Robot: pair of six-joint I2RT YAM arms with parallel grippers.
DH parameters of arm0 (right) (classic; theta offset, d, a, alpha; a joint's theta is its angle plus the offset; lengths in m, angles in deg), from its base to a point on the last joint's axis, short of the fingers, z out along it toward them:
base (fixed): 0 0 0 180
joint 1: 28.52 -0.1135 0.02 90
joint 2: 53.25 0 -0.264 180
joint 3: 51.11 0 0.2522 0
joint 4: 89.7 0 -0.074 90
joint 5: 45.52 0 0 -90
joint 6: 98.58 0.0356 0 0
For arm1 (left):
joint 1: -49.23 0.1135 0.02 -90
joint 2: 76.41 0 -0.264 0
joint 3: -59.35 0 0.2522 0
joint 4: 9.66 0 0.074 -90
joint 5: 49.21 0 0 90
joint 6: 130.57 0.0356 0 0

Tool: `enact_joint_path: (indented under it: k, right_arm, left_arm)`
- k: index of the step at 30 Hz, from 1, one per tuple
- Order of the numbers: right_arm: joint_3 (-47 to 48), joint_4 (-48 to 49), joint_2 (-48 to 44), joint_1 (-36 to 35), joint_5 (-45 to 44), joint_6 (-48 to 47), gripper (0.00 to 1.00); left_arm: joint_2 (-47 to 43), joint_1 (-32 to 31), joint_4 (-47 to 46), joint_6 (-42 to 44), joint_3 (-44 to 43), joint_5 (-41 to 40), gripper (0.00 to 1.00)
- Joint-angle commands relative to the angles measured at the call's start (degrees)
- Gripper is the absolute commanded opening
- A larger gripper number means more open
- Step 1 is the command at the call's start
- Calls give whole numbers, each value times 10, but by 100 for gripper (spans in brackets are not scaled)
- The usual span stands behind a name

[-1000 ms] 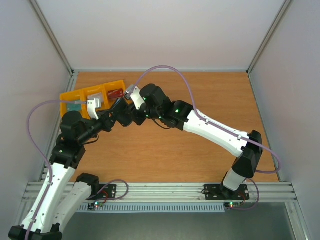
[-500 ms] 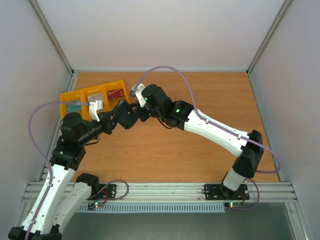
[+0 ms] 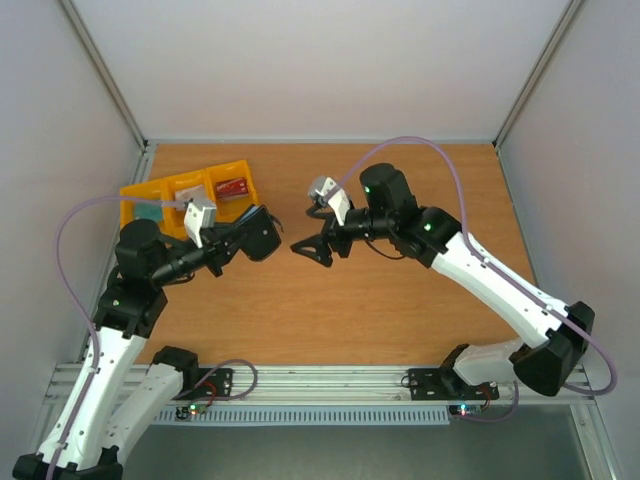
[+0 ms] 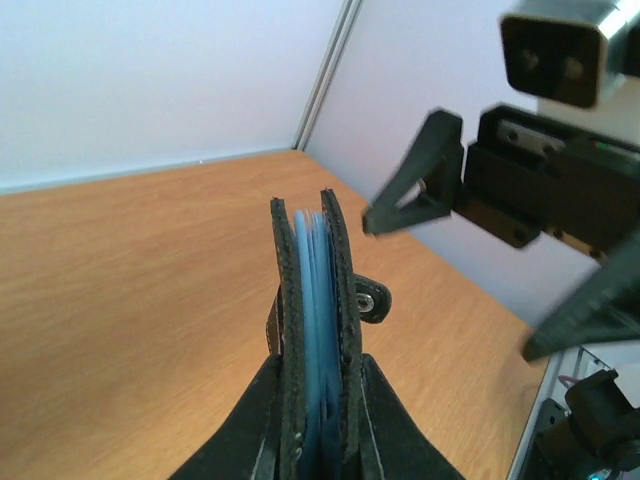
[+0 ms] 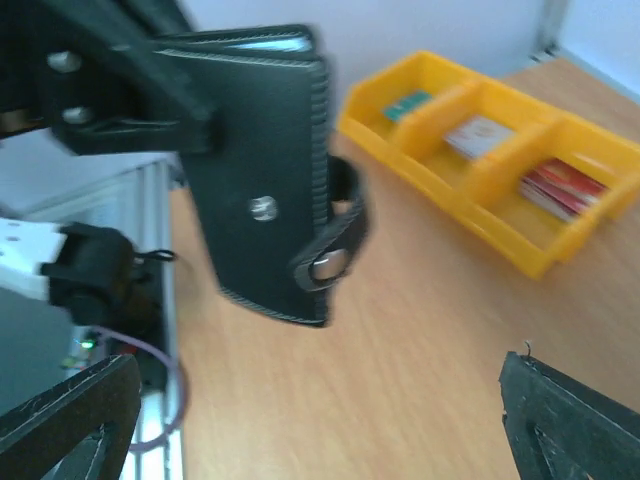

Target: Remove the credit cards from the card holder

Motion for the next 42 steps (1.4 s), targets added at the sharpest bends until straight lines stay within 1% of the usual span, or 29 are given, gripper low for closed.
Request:
enact_joint_path:
  k: [1,2,4,6,9,11,12,13,14,16,18,20,21,23,25,26,27,28,30,31,33,35,36,38,40,42]
  right_arm:
    - [-90,170,-34,-7,100,77,99]
    - [-114,216,-38,-9,98,98,98]
    - [-133,266,-33,-13,72,128,99]
    - [-127,282,-19,-14,58,134,98]
    - [-111,293,1,-14,85,132,98]
    - [-102,291,4,-11,122,114,91]
    - [-97,280,3,-6,159,102,87]
    - [-81,259,3,3,196,84,80]
    - [-69,213,2,11,231,67,73]
    - [-57,163,-6,35,277,43,61]
    - [-61,133,-22,63,316,30,55]
    - [-61,100,-33,66,318,7,51]
    - [-61,98,-34,66,321,9,49]
    - [-64,113,-30,58,321,30,46]
    - [-65,114,-27,43,315,28,46]
    - [-65,111,-28,37,315,23,46]
    - [-65,109,-31,31,312,19,48]
    - [-64,107,-34,25,304,17,50]
    - [-61,107,-38,12,281,14,51]
    - [-60,113,-38,6,263,16,49]
    - [-56,120,-37,-2,245,17,43]
    - [-51,129,-32,-4,254,19,42]
    - [-46,128,-28,-7,261,15,44]
    - [-27,96,-13,-31,256,-15,48]
    - [0,46,6,-59,232,-52,52]
    - [8,37,17,-70,235,-56,51]
  left_arm:
    - [11,0,2,25,-39,8,0]
    - [12,1,0,26,-41,22,0]
    - [15,1,-11,17,-41,56,0]
    - [16,1,-32,5,-35,88,0]
    - [12,1,-53,9,-27,117,0]
    - [9,1,-62,27,-24,151,0]
    - [9,1,-65,35,-24,177,0]
    - [8,1,-67,54,-25,207,0]
    - [8,1,-69,67,-28,240,0]
    - [11,1,-70,81,-35,282,0]
    - [13,1,-60,99,-41,332,0]
    - [15,0,-49,142,-37,373,0]
    - [16,0,-51,157,-31,378,0]
    - [19,0,-86,151,-19,376,0]
    - [23,0,-150,128,-9,359,0]
    - [24,0,-162,99,-8,347,0]
    - [25,0,-165,92,-9,334,0]
    - [27,0,-166,89,-9,329,0]
    - [26,-1,-165,89,-8,333,0]
    - [26,-1,-163,90,-7,338,0]
    - [23,-2,-143,101,-6,353,0]
    - [23,-4,-117,116,-7,354,0]
    - [25,-5,-103,141,-8,354,0]
    - [27,-4,-91,157,-9,355,0]
    - [29,-6,-112,143,-5,360,0]
    - [28,-8,-118,135,-5,363,0]
